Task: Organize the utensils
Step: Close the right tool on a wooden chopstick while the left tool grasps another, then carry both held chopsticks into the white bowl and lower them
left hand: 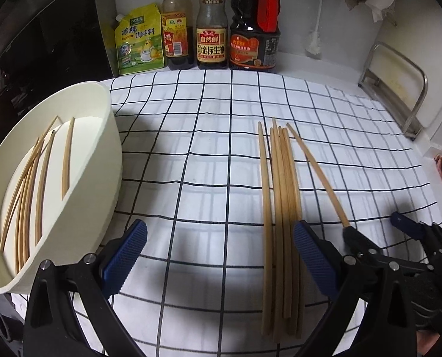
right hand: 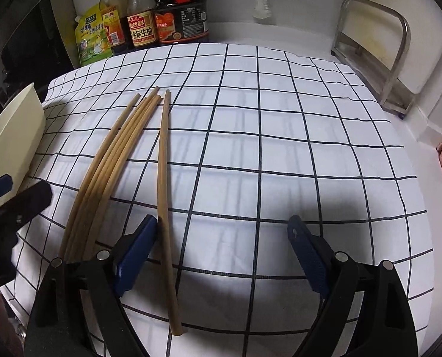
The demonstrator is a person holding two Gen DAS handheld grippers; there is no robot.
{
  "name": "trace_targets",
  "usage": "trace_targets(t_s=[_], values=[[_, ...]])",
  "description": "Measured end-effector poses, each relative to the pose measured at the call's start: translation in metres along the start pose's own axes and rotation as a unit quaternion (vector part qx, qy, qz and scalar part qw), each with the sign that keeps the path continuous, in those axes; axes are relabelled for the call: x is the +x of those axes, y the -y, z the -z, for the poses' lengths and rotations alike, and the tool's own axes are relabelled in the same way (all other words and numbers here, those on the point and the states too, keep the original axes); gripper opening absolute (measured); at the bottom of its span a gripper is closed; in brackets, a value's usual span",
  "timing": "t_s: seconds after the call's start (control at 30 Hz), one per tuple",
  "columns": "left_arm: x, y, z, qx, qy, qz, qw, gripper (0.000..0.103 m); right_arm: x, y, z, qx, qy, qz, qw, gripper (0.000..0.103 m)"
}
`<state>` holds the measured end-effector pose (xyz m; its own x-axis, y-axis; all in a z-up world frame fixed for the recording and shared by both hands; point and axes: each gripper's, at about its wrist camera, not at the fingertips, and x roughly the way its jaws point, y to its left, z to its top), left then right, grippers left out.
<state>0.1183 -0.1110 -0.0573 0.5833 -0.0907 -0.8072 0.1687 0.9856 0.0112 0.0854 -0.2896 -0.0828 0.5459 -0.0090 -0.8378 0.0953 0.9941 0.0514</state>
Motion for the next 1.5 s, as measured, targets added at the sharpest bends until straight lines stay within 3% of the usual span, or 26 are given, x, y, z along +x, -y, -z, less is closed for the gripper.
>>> trace_targets(t_s=[0.33, 0.63, 0.8, 0.87, 0.97, 1.03, 1.07, 1.1, 1.13, 1.2, 1.37, 1.5], values=[[0.026, 0.001, -0.005, 0.006, -0.037, -0.021, 0.9991, 0.097, 0.002, -0.003, 0.000, -0.007, 0.008, 0.006, 1.000, 0.085], [0.036, 0.004, -0.005, 0.016, -0.045, -0.034, 0.9983, 0.097, 0.003, -0.006, 0.000, -0.012, 0.010, 0.011, 1.000, 0.085], [0.039, 0.005, -0.004, 0.024, -0.042, -0.039, 0.9981, 0.096, 0.002, -0.011, 0.000, -0.024, 0.017, 0.007, 1.000, 0.077], [0.038, 0.006, -0.004, 0.026, -0.039, -0.031, 0.9984, 0.090, 0.001, -0.016, 0.001, -0.032, 0.022, 0.003, 0.999, 0.071], [0.035, 0.009, -0.004, 0.028, -0.039, -0.003, 0.9988, 0.070, -0.001, -0.022, 0.001, -0.047, 0.027, -0.003, 0.999, 0.055], [0.033, 0.013, -0.003, 0.036, -0.039, 0.012, 0.9985, 0.049, -0.003, -0.028, 0.002, -0.058, 0.030, -0.006, 0.998, 0.035], [0.032, 0.015, -0.003, 0.039, -0.039, 0.018, 0.9983, 0.043, -0.004, -0.030, 0.002, -0.063, 0.031, -0.008, 0.998, 0.028], [0.031, 0.019, -0.002, 0.043, -0.038, 0.025, 0.9980, 0.031, -0.004, -0.032, 0.002, -0.065, 0.032, -0.007, 0.997, 0.014], [0.030, 0.022, -0.002, 0.048, -0.038, 0.025, 0.9978, 0.021, -0.004, -0.033, 0.002, -0.069, 0.033, -0.001, 0.997, 0.008], [0.029, 0.026, 0.000, 0.056, -0.039, 0.032, 0.9971, 0.007, -0.004, -0.033, 0.002, -0.067, 0.034, -0.002, 0.997, 0.007], [0.024, 0.024, 0.004, 0.054, -0.043, 0.047, 0.9965, 0.007, -0.005, -0.019, 0.001, -0.027, 0.028, -0.038, 0.999, 0.006], [0.016, 0.016, 0.003, 0.051, -0.037, 0.057, 0.9964, 0.007, -0.012, -0.016, 0.001, -0.006, 0.032, -0.037, 0.999, 0.006]])
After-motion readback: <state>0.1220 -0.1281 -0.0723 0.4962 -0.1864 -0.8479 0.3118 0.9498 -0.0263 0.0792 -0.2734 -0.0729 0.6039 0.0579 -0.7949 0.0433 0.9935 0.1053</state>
